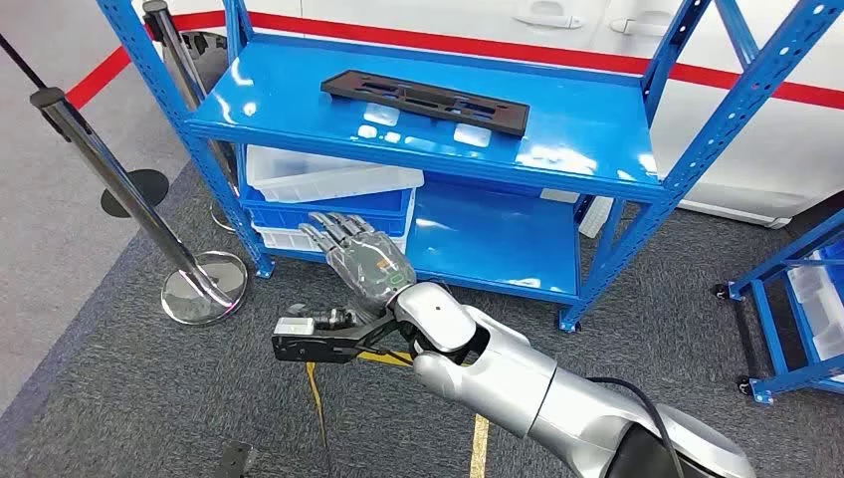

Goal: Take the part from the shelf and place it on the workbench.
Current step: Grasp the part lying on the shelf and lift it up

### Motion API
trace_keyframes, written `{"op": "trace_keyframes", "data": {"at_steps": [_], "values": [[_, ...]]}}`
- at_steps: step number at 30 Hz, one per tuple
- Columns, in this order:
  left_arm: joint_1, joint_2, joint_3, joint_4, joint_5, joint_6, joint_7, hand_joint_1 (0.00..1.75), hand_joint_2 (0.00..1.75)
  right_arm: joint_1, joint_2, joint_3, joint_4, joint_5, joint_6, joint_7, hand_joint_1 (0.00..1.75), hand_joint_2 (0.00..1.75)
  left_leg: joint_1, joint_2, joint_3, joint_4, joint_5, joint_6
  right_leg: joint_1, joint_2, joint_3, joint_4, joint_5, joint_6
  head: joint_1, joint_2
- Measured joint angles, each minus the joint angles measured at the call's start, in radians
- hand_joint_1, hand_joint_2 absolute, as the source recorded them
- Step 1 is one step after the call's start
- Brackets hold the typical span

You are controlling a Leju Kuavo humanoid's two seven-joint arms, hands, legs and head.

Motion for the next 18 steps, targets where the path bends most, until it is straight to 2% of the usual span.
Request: {"op": "trace_keyframes", "data": {"at_steps": [2, 3, 5, 6, 7, 8, 9, 11, 12, 14, 16, 18], "values": [[-0.001, 0.000, 0.000, 0.000, 0.000, 0.000, 0.000, 0.00, 0.00, -0.001, 0.000, -0.001, 0.005, -0.003, 0.000, 0.001, 0.00, 0.00, 0.000, 0.000, 0.004, -0.002, -0.001, 0.007, -0.003, 0.000, -0.010, 0.025, -0.016, 0.005, 0.001, 0.000], [-0.002, 0.000, -0.001, 0.000, 0.000, 0.000, 0.000, 0.00, 0.00, -0.003, 0.000, -0.003, 0.011, -0.007, 0.000, 0.001, 0.00, 0.00, 0.000, 0.000, 0.008, -0.004, -0.003, 0.012, -0.004, 0.000, -0.029, 0.063, -0.036, 0.008, 0.002, 0.000], [-0.004, 0.001, -0.004, 0.000, 0.000, 0.001, 0.000, 0.00, 0.00, -0.004, -0.001, -0.008, 0.025, -0.016, 0.000, 0.002, 0.00, 0.00, -0.003, 0.000, 0.013, -0.005, -0.007, 0.021, -0.005, 0.000, -0.095, 0.187, -0.085, 0.011, 0.003, 0.000], [-0.005, 0.002, -0.006, 0.000, 0.000, 0.001, 0.000, 0.00, 0.00, -0.004, -0.001, -0.010, 0.033, -0.019, -0.001, 0.003, 0.00, 0.00, -0.005, 0.000, 0.015, -0.005, -0.010, 0.024, -0.005, 0.000, -0.130, 0.245, -0.099, 0.011, 0.003, 0.000], [-0.004, 0.002, -0.006, 0.000, 0.000, 0.002, 0.000, 0.00, 0.00, -0.004, -0.001, -0.012, 0.042, -0.018, -0.002, 0.007, 0.00, 0.00, -0.007, 0.000, 0.018, -0.005, -0.012, 0.026, -0.004, 0.000, -0.154, 0.275, -0.096, 0.009, 0.003, 0.000], [-0.004, 0.003, -0.007, 0.000, 0.000, 0.002, 0.000, 0.00, 0.00, -0.004, -0.002, -0.012, 0.050, -0.016, -0.005, 0.013, 0.00, 0.00, -0.008, -0.001, 0.022, -0.005, -0.015, 0.028, -0.003, 0.000, -0.160, 0.271, -0.075, 0.005, 0.003, 0.000], [-0.004, 0.003, -0.007, 0.000, 0.000, 0.003, 0.000, 0.00, 0.00, -0.005, -0.002, -0.013, 0.058, -0.013, -0.009, 0.021, 0.00, 0.00, -0.009, -0.002, 0.028, -0.005, -0.018, 0.028, -0.002, 0.000, -0.147, 0.228, -0.037, -0.001, 0.003, 0.000], [-0.004, 0.003, -0.007, 0.000, -0.001, 0.004, 0.000, 0.00, 0.00, -0.010, -0.002, -0.016, 0.071, -0.008, -0.018, 0.032, 0.00, 0.00, -0.010, -0.005, 0.039, -0.006, -0.025, 0.026, 0.006, 0.001, -0.097, 0.099, 0.035, -0.014, 0.003, 0.000], [-0.005, 0.003, -0.008, 0.000, -0.001, 0.004, 0.000, 0.00, 0.00, -0.016, -0.002, -0.017, 0.077, -0.007, -0.023, 0.035, 0.00, 0.00, -0.010, -0.006, 0.041, -0.007, -0.027, 0.023, 0.010, 0.002, -0.073, 0.046, 0.052, -0.019, 0.003, 0.000], [-0.006, 0.003, -0.009, 0.000, -0.001, 0.004, 0.000, 0.00, 0.00, -0.026, -0.002, -0.020, 0.089, -0.008, -0.030, 0.041, 0.00, 0.00, -0.008, -0.006, 0.039, -0.012, -0.027, 0.015, 0.018, 0.003, -0.055, 0.007, 0.051, -0.023, 0.005, 0.000], [-0.006, 0.003, -0.009, 0.000, -0.001, 0.004, 0.000, 0.00, 0.00, -0.031, -0.002, -0.023, 0.102, -0.010, -0.032, 0.046, 0.00, 0.00, -0.008, -0.004, 0.040, -0.015, -0.028, 0.006, 0.015, 0.002, -0.046, -0.011, 0.053, -0.026, 0.006, 0.000], [-0.006, 0.003, -0.011, 0.000, 0.000, 0.004, 0.000, 0.00, 0.00, -0.037, -0.003, -0.026, 0.114, -0.008, -0.034, 0.050, 0.00, 0.00, -0.009, -0.002, 0.024, 0.025, -0.053, -0.002, 0.008, 0.000, -0.031, -0.028, 0.056, -0.031, 0.005, 0.000]]}}
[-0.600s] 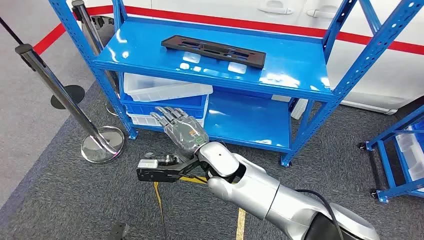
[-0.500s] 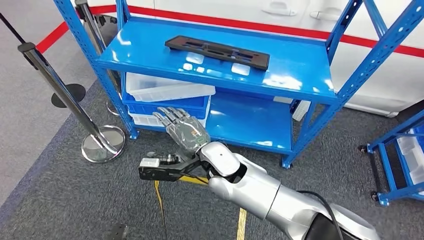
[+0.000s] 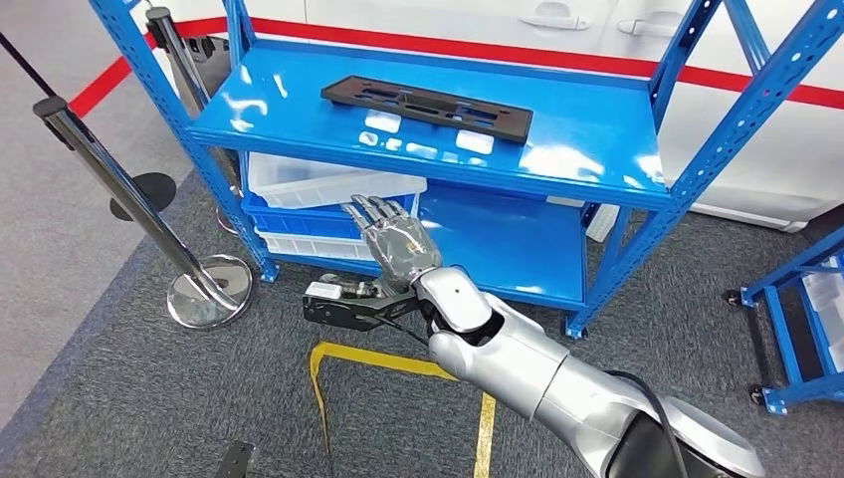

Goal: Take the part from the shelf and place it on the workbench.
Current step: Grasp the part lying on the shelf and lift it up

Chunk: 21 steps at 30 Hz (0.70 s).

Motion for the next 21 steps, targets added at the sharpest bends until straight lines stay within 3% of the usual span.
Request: {"op": "trace_keyframes", "data": {"at_steps": [3, 4, 5, 7, 9, 10, 13, 15, 18, 19, 20, 21], "values": [[0.000, 0.000, -0.004, 0.000, 0.000, 0.000, 0.001, 0.00, 0.00, -0.008, 0.000, -0.001, 0.016, 0.020, -0.003, 0.009, 0.00, 0.00, 0.003, 0.002, -0.095, 0.178, -0.070, -0.009, -0.001, -0.003, 0.010, -0.005, -0.004, -0.007, -0.001, 0.000], [0.001, 0.000, -0.005, 0.000, 0.000, -0.001, 0.002, 0.00, 0.00, -0.007, 0.000, -0.001, 0.022, 0.027, -0.004, 0.011, 0.00, 0.00, 0.004, 0.002, -0.122, 0.220, -0.075, -0.012, -0.001, -0.003, 0.012, -0.004, -0.007, -0.008, 0.000, 0.000], [0.003, 0.000, -0.005, 0.000, 0.000, -0.002, 0.004, 0.00, 0.00, -0.007, 0.000, -0.001, 0.027, 0.033, -0.004, 0.013, 0.00, 0.00, 0.005, 0.002, -0.132, 0.225, -0.060, -0.015, -0.001, -0.002, 0.014, -0.002, -0.010, -0.007, -0.001, 0.000], [0.004, 0.000, -0.007, 0.000, 0.000, -0.005, 0.010, 0.00, 0.00, -0.007, 0.000, -0.001, 0.034, 0.044, -0.009, 0.015, 0.00, 0.00, 0.008, 0.004, -0.096, 0.127, 0.015, -0.019, -0.004, 0.000, 0.020, 0.006, -0.022, -0.002, -0.001, 0.000], [0.002, 0.001, -0.011, 0.000, 0.000, -0.009, 0.013, 0.00, 0.00, -0.010, 0.001, -0.001, 0.039, 0.051, -0.013, 0.015, 0.00, 0.00, 0.007, 0.006, -0.040, 0.008, 0.060, -0.015, -0.003, 0.001, 0.023, 0.016, -0.036, 0.008, -0.002, 0.000], [0.000, 0.001, -0.013, 0.000, 0.000, -0.010, 0.015, 0.00, 0.00, -0.011, 0.002, -0.001, 0.041, 0.054, -0.014, 0.014, 0.00, 0.00, 0.005, 0.007, -0.026, -0.024, 0.063, -0.010, -0.002, 0.001, 0.023, 0.019, -0.041, 0.014, -0.001, 0.000], [0.000, 0.000, -0.018, 0.000, 0.000, -0.011, 0.018, 0.00, 0.00, -0.013, 0.004, -0.001, 0.043, 0.063, -0.016, 0.012, 0.00, 0.00, 0.004, 0.004, -0.012, -0.043, 0.052, 0.011, 0.000, 0.000, 0.026, 0.026, -0.046, 0.028, -0.001, 0.000], [0.001, 0.000, -0.020, 0.000, 0.000, -0.011, 0.018, 0.00, 0.00, -0.015, 0.006, -0.001, 0.044, 0.065, -0.017, 0.007, 0.00, 0.00, 0.006, 0.003, 0.004, -0.047, 0.047, 0.023, -0.002, 0.000, 0.012, 0.068, -0.065, 0.037, 0.000, 0.000], [-0.002, 0.001, -0.021, 0.000, 0.001, -0.011, 0.017, 0.00, 0.00, -0.016, 0.010, -0.001, 0.044, 0.065, -0.017, -0.004, 0.00, 0.00, 0.006, 0.003, 0.022, -0.049, 0.035, 0.033, -0.008, 0.000, -0.091, 0.247, -0.126, 0.048, 0.001, 0.000], [-0.002, 0.001, -0.021, 0.000, 0.001, -0.011, 0.017, 0.00, 0.00, -0.015, 0.011, -0.001, 0.044, 0.065, -0.016, -0.007, 0.00, 0.00, 0.005, 0.002, 0.027, -0.049, 0.030, 0.034, -0.011, 0.000, -0.126, 0.293, -0.134, 0.049, 0.001, 0.000], [-0.001, 0.001, -0.022, 0.000, 0.001, -0.011, 0.017, 0.00, 0.00, -0.013, 0.012, -0.001, 0.045, 0.065, -0.015, -0.010, 0.00, 0.00, 0.005, 0.001, 0.033, -0.049, 0.025, 0.033, -0.012, 0.000, -0.146, 0.306, -0.126, 0.050, 0.001, 0.000], [0.000, 0.001, -0.022, 0.000, 0.001, -0.011, 0.017, 0.00, 0.00, -0.012, 0.013, -0.001, 0.045, 0.066, -0.015, -0.012, 0.00, 0.00, 0.005, 0.000, 0.042, -0.049, 0.018, 0.032, -0.013, 0.000, -0.146, 0.282, -0.097, 0.048, 0.001, 0.000]]}}
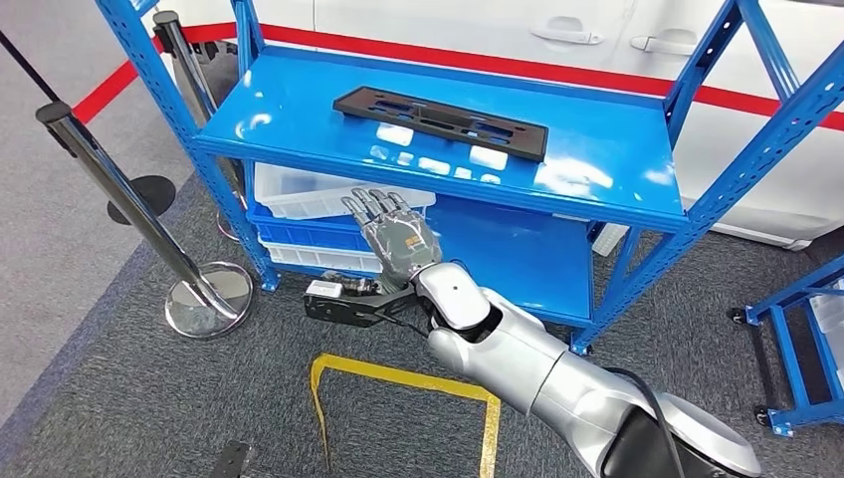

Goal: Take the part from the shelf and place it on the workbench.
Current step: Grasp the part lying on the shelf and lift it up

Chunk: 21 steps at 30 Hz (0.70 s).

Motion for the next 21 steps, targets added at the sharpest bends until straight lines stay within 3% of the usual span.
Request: {"op": "trace_keyframes", "data": {"at_steps": [2, 4, 6, 9, 11, 13, 14, 15, 17, 18, 19, 21], "values": [[0.001, 0.000, -0.001, 0.000, 0.000, -0.001, 0.000, 0.00, 0.00, 0.000, 0.005, 0.000, 0.000, 0.000, 0.000, -0.004, 0.00, 0.00, 0.001, -0.003, 0.022, -0.001, -0.017, -0.005, 0.001, 0.000, 0.044, -0.126, 0.086, -0.007, 0.000, 0.000], [-0.002, -0.001, -0.004, 0.000, 0.000, -0.003, 0.000, 0.00, 0.00, -0.001, 0.012, 0.000, -0.001, -0.007, 0.004, -0.011, 0.00, 0.00, 0.001, -0.004, 0.037, -0.003, -0.030, -0.015, 0.007, 0.000, 0.083, -0.227, 0.124, -0.016, -0.001, 0.000], [-0.004, -0.001, -0.006, 0.000, 0.001, -0.004, 0.000, 0.00, 0.00, -0.003, 0.019, 0.000, -0.002, -0.020, 0.015, -0.017, 0.00, 0.00, 0.001, -0.003, 0.047, -0.001, -0.035, -0.027, 0.014, 0.001, 0.094, -0.256, 0.114, -0.028, -0.002, 0.000], [-0.004, -0.002, -0.007, 0.000, 0.002, -0.006, 0.001, 0.00, 0.00, -0.004, 0.030, 0.000, -0.006, -0.036, 0.027, -0.025, 0.00, 0.00, 0.003, 0.001, 0.045, 0.030, -0.056, -0.040, 0.012, 0.002, 0.124, -0.270, 0.109, -0.049, -0.005, 0.000], [-0.005, -0.003, -0.010, 0.000, 0.001, -0.007, 0.001, 0.00, 0.00, -0.004, 0.037, 0.000, -0.007, -0.040, 0.032, -0.028, 0.00, 0.00, 0.004, 0.003, -0.007, 0.126, -0.096, -0.042, 0.011, 0.001, 0.140, -0.274, 0.101, -0.059, -0.007, 0.000], [-0.005, -0.003, -0.014, 0.000, 0.001, -0.007, 0.002, 0.00, 0.00, -0.001, 0.041, 0.000, -0.007, -0.040, 0.036, -0.029, 0.00, 0.00, 0.004, 0.003, -0.087, 0.237, -0.128, -0.045, 0.014, 0.002, 0.150, -0.273, 0.089, -0.063, -0.008, 0.000], [-0.003, -0.003, -0.016, 0.000, 0.001, -0.006, 0.002, 0.00, 0.00, 0.001, 0.042, 0.000, -0.007, -0.040, 0.038, -0.029, 0.00, 0.00, 0.004, 0.003, -0.115, 0.259, -0.121, -0.047, 0.015, 0.003, 0.156, -0.272, 0.082, -0.064, -0.008, 0.000], [-0.001, -0.003, -0.017, 0.000, 0.002, -0.006, 0.002, 0.00, 0.00, 0.002, 0.043, 0.000, -0.007, -0.040, 0.038, -0.029, 0.00, 0.00, 0.004, 0.003, -0.126, 0.246, -0.093, -0.047, 0.016, 0.005, 0.164, -0.270, 0.074, -0.063, -0.008, 0.000], [0.003, -0.002, -0.018, 0.000, 0.002, -0.006, 0.003, 0.00, 0.00, 0.003, 0.045, 0.000, -0.007, -0.040, 0.038, -0.029, 0.00, 0.00, 0.003, 0.004, -0.105, 0.139, 0.004, -0.044, 0.015, 0.007, 0.183, -0.267, 0.055, -0.060, -0.008, 0.000], [0.004, -0.002, -0.018, 0.000, 0.002, -0.006, 0.003, 0.00, 0.00, 0.003, 0.046, 0.000, -0.007, -0.040, 0.038, -0.029, 0.00, 0.00, 0.000, 0.004, -0.092, 0.087, 0.033, -0.042, 0.016, 0.008, 0.193, -0.266, 0.047, -0.057, -0.007, 0.000], [0.003, -0.001, -0.019, 0.001, 0.002, -0.006, 0.003, 0.00, 0.00, 0.003, 0.047, 0.000, -0.007, -0.040, 0.038, -0.029, 0.00, 0.00, -0.004, 0.004, -0.080, 0.044, 0.050, -0.038, 0.016, 0.008, 0.197, -0.265, 0.039, -0.052, -0.008, 0.000], [0.002, -0.001, -0.022, 0.001, 0.002, -0.006, 0.003, 0.00, 0.00, 0.005, 0.048, 0.000, -0.008, -0.040, 0.038, -0.029, 0.00, 0.00, -0.011, 0.004, -0.073, 0.015, 0.044, -0.029, 0.017, 0.008, 0.202, -0.265, 0.029, -0.040, -0.008, 0.000]]}}
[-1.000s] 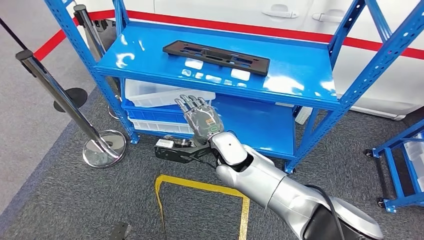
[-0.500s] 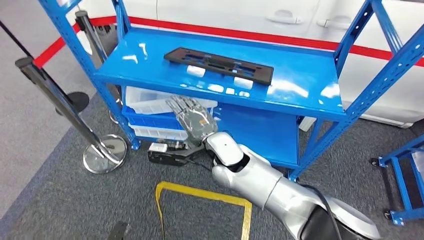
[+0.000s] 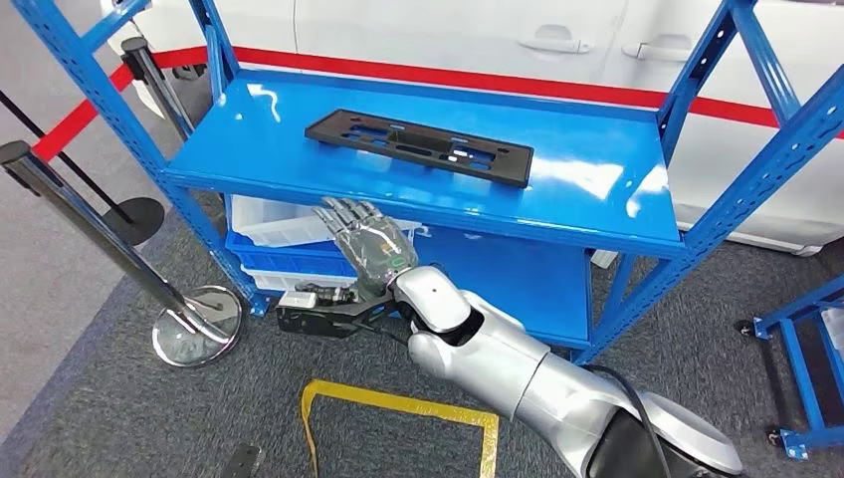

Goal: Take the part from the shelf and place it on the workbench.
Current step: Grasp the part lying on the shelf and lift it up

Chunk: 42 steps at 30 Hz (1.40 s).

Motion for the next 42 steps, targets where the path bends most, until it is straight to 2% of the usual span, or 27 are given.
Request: {"op": "trace_keyframes", "data": {"at_steps": [2, 4, 7, 8, 9, 10, 11, 12, 13, 14, 17, 19, 20, 22, 23, 24, 25, 27, 28, 30, 33, 35, 37, 38, 39, 40, 42], "values": [[0.001, 0.000, -0.001, 0.000, 0.000, 0.000, 0.000, 0.00, 0.00, 0.000, 0.000, 0.000, -0.002, 0.000, 0.000, 0.000, 0.00, 0.00, 0.004, 0.000, 0.011, -0.013, 0.004, 0.010, 0.001, 0.000, 0.003, 0.002, -0.011, 0.011, 0.000, 0.000], [0.001, 0.000, -0.001, 0.000, 0.000, 0.000, 0.000, 0.00, 0.00, -0.003, 0.000, 0.000, -0.004, 0.000, 0.000, 0.000, 0.00, 0.00, 0.010, 0.001, 0.027, -0.024, 0.001, 0.019, 0.000, -0.002, -0.021, 0.054, -0.037, 0.021, 0.002, 0.000], [-0.003, 0.000, -0.001, 0.000, 0.000, 0.002, 0.000, 0.00, 0.00, 0.001, -0.001, 0.000, -0.004, -0.001, 0.000, 0.000, 0.00, 0.00, 0.010, 0.001, 0.050, -0.028, -0.015, 0.027, -0.009, -0.003, -0.135, 0.239, -0.090, 0.034, 0.004, 0.000], [-0.003, 0.000, -0.001, 0.000, 0.000, 0.003, 0.000, 0.00, 0.00, 0.004, -0.002, 0.000, -0.004, -0.002, 0.000, 0.000, 0.00, 0.00, 0.010, 0.000, 0.057, -0.028, -0.022, 0.027, -0.012, -0.003, -0.169, 0.276, -0.085, 0.036, 0.004, 0.000], [-0.002, 0.000, -0.002, 0.001, 0.000, 0.003, -0.001, 0.00, 0.00, 0.006, -0.003, 0.000, -0.003, -0.005, 0.000, 0.000, 0.00, 0.00, 0.011, -0.001, 0.067, -0.027, -0.030, 0.027, -0.015, -0.003, -0.186, 0.277, -0.061, 0.037, 0.004, 0.000], [-0.002, 0.000, -0.002, 0.001, 0.000, 0.004, -0.001, 0.00, 0.00, 0.007, -0.004, 0.000, -0.003, -0.009, 0.000, -0.001, 0.00, 0.00, 0.011, -0.002, 0.078, -0.027, -0.038, 0.025, -0.018, -0.003, -0.184, 0.238, -0.018, 0.038, 0.004, 0.000], [-0.001, 0.000, -0.002, 0.001, 0.001, 0.003, -0.001, 0.00, 0.00, 0.007, -0.004, 0.000, -0.004, -0.013, 0.000, -0.002, 0.00, 0.00, 0.011, -0.003, 0.090, -0.026, -0.048, 0.023, -0.019, -0.003, -0.166, 0.172, 0.033, 0.037, 0.004, 0.000], [-0.001, -0.001, -0.002, 0.001, 0.002, 0.003, -0.001, 0.00, 0.00, 0.007, -0.004, 0.000, -0.004, -0.017, 0.000, -0.003, 0.00, 0.00, 0.010, -0.004, 0.100, -0.025, -0.057, 0.019, -0.017, -0.003, -0.143, 0.111, 0.071, 0.034, 0.004, 0.000], [-0.002, -0.001, -0.002, 0.001, 0.002, 0.003, -0.002, 0.00, 0.00, 0.005, -0.004, 0.000, -0.004, -0.020, 0.000, -0.004, 0.00, 0.00, 0.010, -0.005, 0.105, -0.024, -0.064, 0.015, -0.015, -0.002, -0.121, 0.058, 0.094, 0.030, 0.003, 0.000], [-0.004, -0.001, -0.002, 0.001, 0.004, 0.003, -0.002, 0.00, 0.00, 0.004, -0.003, 0.000, -0.004, -0.021, 0.000, -0.005, 0.00, 0.00, 0.009, -0.006, 0.106, -0.023, -0.069, 0.009, -0.012, -0.002, -0.108, 0.028, 0.099, 0.024, 0.002, 0.000], [-0.006, -0.002, -0.002, 0.001, 0.006, 0.003, -0.002, 0.00, 0.00, 0.003, -0.003, 0.000, -0.006, -0.025, -0.001, -0.004, 0.00, 0.00, 0.013, -0.003, 0.106, -0.027, -0.075, -0.009, -0.009, 0.001, -0.095, 0.004, 0.085, 0.007, 0.002, 0.000], [-0.006, -0.003, -0.002, 0.001, 0.006, 0.003, -0.002, 0.00, 0.00, 0.002, -0.003, 0.000, -0.008, -0.025, -0.001, -0.002, 0.00, 0.00, 0.015, 0.000, 0.093, 0.006, -0.098, -0.017, -0.013, 0.001, -0.082, -0.009, 0.084, -0.003, 0.002, 0.000], [-0.006, -0.004, -0.002, 0.001, 0.006, 0.003, -0.002, 0.00, 0.00, 0.001, -0.002, 0.000, -0.010, -0.025, -0.001, -0.002, 0.00, 0.00, 0.015, 0.001, 0.070, 0.053, -0.120, -0.019, -0.014, 0.000, -0.076, -0.013, 0.083, -0.008, 0.001, 0.000], [-0.007, -0.004, -0.003, 0.001, 0.007, 0.003, -0.002, 0.00, 0.00, 0.001, -0.002, 0.000, -0.010, -0.025, -0.001, -0.001, 0.00, 0.00, 0.015, 0.001, -0.003, 0.182, -0.165, -0.024, -0.012, -0.002, -0.071, -0.014, 0.078, -0.015, 0.001, 0.000], [-0.005, -0.004, -0.003, 0.001, 0.007, 0.003, -0.001, 0.00, 0.00, 0.002, -0.002, 0.000, -0.010, -0.025, -0.001, 0.000, 0.00, 0.00, 0.015, 0.001, -0.035, 0.228, -0.171, -0.025, -0.010, -0.002, -0.070, -0.012, 0.075, -0.018, 0.001, 0.000], [-0.003, -0.004, -0.003, 0.001, 0.007, 0.003, -0.001, 0.00, 0.00, 0.004, -0.002, 0.000, -0.010, -0.025, -0.001, 0.000, 0.00, 0.00, 0.015, 0.001, -0.051, 0.241, -0.160, -0.026, -0.009, -0.001, -0.069, -0.010, 0.073, -0.019, 0.001, 0.000], [-0.002, -0.004, -0.003, 0.001, 0.007, 0.003, -0.001, 0.00, 0.00, 0.005, -0.002, 0.000, -0.010, -0.025, -0.001, 0.000, 0.00, 0.00, 0.015, 0.001, -0.049, 0.217, -0.131, -0.025, -0.009, 0.001, -0.068, -0.007, 0.070, -0.019, 0.001, 0.000], [-0.003, -0.004, -0.003, 0.001, 0.007, 0.003, -0.001, 0.00, 0.00, 0.004, -0.002, 0.000, -0.010, -0.025, -0.001, 0.000, 0.00, 0.00, 0.014, 0.001, -0.004, 0.099, -0.058, -0.022, -0.007, 0.003, -0.066, 0.001, 0.061, -0.014, 0.001, 0.000], [-0.004, -0.004, -0.003, 0.001, 0.007, 0.003, -0.001, 0.00, 0.00, 0.004, -0.002, 0.000, -0.010, -0.025, -0.001, 0.000, 0.00, 0.00, 0.013, 0.001, 0.019, 0.044, -0.035, -0.018, -0.005, 0.003, -0.067, 0.005, 0.058, -0.011, 0.001, 0.000], [-0.006, -0.004, -0.005, 0.001, 0.007, 0.004, -0.001, 0.00, 0.00, 0.003, -0.002, 0.000, -0.010, -0.028, -0.002, 0.000, 0.00, 0.00, 0.008, -0.001, 0.039, -0.004, -0.028, -0.010, -0.002, 0.004, -0.070, 0.008, 0.055, -0.002, 0.002, 0.000], [-0.004, -0.005, -0.008, 0.001, 0.008, 0.004, -0.002, 0.00, 0.00, 0.003, -0.003, 0.000, -0.010, -0.035, -0.005, 0.000, 0.00, 0.00, 0.010, -0.001, 0.044, -0.017, -0.023, 0.005, -0.003, 0.003, -0.074, 0.014, 0.048, 0.009, 0.002, 0.000], [-0.005, -0.005, -0.009, 0.001, 0.009, 0.004, -0.002, 0.00, 0.00, 0.001, -0.003, 0.000, -0.011, -0.037, -0.008, 0.000, 0.00, 0.00, 0.014, 0.000, 0.051, -0.025, -0.019, 0.016, -0.005, 0.001, -0.104, 0.081, 0.008, 0.019, 0.005, 0.000], [-0.006, -0.005, -0.010, 0.001, 0.010, 0.004, -0.002, 0.00, 0.00, 0.001, -0.004, 0.000, -0.012, -0.040, -0.011, 0.000, 0.00, 0.00, 0.012, 0.001, 0.053, -0.026, -0.021, 0.021, -0.010, 0.000, -0.168, 0.211, -0.050, 0.026, 0.007, 0.000], [-0.006, -0.005, -0.010, 0.001, 0.011, 0.004, -0.002, 0.00, 0.00, 0.003, -0.005, 0.000, -0.012, -0.042, -0.012, 0.000, 0.00, 0.00, 0.012, 0.001, 0.053, -0.026, -0.022, 0.023, -0.012, -0.001, -0.197, 0.265, -0.065, 0.028, 0.006, 0.000], [-0.005, -0.005, -0.011, 0.001, 0.012, 0.004, -0.002, 0.00, 0.00, 0.005, -0.006, 0.000, -0.012, -0.044, -0.013, 0.000, 0.00, 0.00, 0.012, 0.001, 0.054, -0.025, -0.023, 0.023, -0.015, -0.001, -0.213, 0.289, -0.062, 0.029, 0.007, 0.000], [-0.005, -0.005, -0.011, 0.001, 0.013, 0.004, -0.002, 0.00, 0.00, 0.005, -0.008, 0.000, -0.012, -0.045, -0.016, 0.001, 0.00, 0.00, 0.012, 0.000, 0.056, -0.024, -0.025, 0.023, -0.017, -0.001, -0.208, 0.273, -0.039, 0.029, 0.007, 0.000], [-0.004, -0.005, -0.011, 0.001, 0.013, 0.004, -0.002, 0.00, 0.00, 0.004, -0.010, -0.001, -0.012, -0.041, -0.032, 0.008, 0.00, 0.00, 0.013, -0.002, 0.062, -0.020, -0.032, 0.019, -0.018, -0.001, -0.151, 0.146, 0.032, 0.026, 0.007, 0.000]]}}
